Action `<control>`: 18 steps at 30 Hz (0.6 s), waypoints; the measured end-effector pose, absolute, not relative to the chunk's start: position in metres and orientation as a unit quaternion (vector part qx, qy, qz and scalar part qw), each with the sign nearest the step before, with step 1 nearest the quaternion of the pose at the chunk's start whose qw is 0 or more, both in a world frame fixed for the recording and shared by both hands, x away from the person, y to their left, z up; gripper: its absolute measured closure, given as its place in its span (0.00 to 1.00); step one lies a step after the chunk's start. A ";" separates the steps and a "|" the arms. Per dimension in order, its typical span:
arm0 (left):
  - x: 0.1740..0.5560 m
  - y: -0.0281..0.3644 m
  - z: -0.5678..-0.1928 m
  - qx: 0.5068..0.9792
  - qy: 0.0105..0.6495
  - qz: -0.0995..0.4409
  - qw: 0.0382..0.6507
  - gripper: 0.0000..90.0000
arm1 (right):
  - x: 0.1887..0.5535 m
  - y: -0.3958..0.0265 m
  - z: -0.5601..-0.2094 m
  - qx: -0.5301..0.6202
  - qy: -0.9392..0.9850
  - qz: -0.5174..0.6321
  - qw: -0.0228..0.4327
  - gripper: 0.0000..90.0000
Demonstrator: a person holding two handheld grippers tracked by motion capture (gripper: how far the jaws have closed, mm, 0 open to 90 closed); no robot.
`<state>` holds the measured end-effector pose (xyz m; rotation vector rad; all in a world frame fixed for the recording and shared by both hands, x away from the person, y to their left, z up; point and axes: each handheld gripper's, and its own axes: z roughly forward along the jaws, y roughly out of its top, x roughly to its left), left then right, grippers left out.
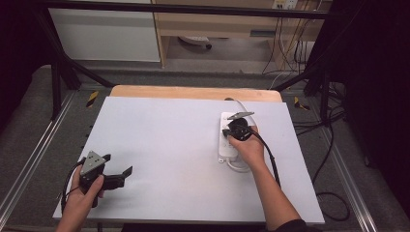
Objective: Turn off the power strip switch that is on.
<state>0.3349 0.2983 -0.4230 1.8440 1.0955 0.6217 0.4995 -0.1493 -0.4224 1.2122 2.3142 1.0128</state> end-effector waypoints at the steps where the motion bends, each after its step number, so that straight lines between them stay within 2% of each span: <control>1: 0.335 0.298 -0.423 0.742 0.441 0.250 0.439 0.06 | 0.499 -0.149 -0.422 0.426 0.815 0.354 0.172 1.00; 18: 0.335 0.298 -0.423 0.743 0.441 0.250 0.437 0.06 | 0.499 -0.143 -0.421 0.434 0.815 0.337 0.181 1.00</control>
